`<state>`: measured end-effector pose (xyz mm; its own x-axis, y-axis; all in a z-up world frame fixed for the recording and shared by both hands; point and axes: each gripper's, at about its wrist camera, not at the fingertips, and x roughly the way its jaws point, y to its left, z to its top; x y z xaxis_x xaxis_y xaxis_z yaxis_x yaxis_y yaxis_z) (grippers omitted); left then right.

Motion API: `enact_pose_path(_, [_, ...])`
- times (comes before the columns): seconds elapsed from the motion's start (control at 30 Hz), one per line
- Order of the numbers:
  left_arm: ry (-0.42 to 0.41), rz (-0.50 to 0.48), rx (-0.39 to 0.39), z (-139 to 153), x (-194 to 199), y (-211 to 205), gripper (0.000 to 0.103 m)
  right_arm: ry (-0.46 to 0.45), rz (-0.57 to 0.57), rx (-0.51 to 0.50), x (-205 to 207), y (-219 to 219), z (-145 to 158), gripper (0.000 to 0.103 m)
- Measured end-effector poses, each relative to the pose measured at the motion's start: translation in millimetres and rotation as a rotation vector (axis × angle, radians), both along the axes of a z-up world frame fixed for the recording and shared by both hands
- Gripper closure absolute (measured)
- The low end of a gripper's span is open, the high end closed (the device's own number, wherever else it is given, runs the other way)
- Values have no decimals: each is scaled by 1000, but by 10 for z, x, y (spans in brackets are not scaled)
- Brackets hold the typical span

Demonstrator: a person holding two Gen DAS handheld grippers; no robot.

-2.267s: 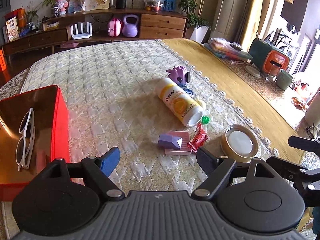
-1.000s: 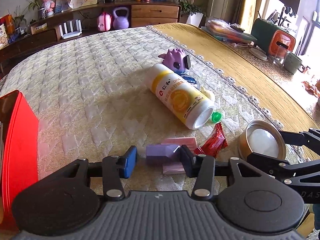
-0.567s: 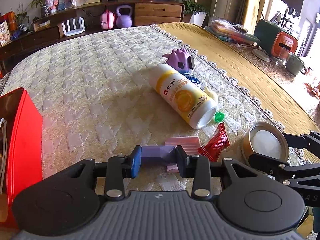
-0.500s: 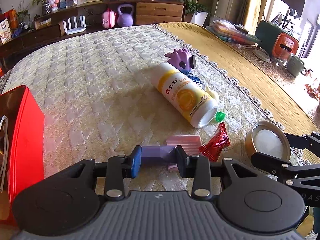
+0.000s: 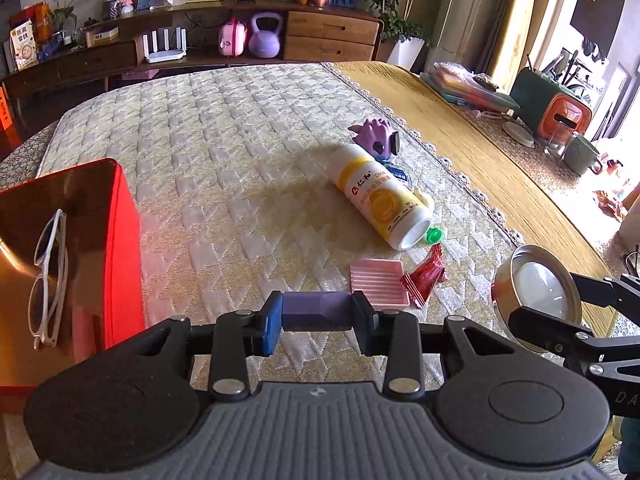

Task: Organize rigid objects
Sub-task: 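Carry the purple eraser and tan lid over the red tin with both grippers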

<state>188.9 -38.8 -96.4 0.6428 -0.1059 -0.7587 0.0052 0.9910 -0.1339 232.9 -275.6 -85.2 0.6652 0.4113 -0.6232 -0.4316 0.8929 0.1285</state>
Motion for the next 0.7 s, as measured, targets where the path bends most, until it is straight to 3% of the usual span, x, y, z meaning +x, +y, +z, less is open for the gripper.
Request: enact_pose_path(0.7, [-62, 82, -80, 568, -709, 692, 67, -54, 156, 1, -552, 774, 552, 26])
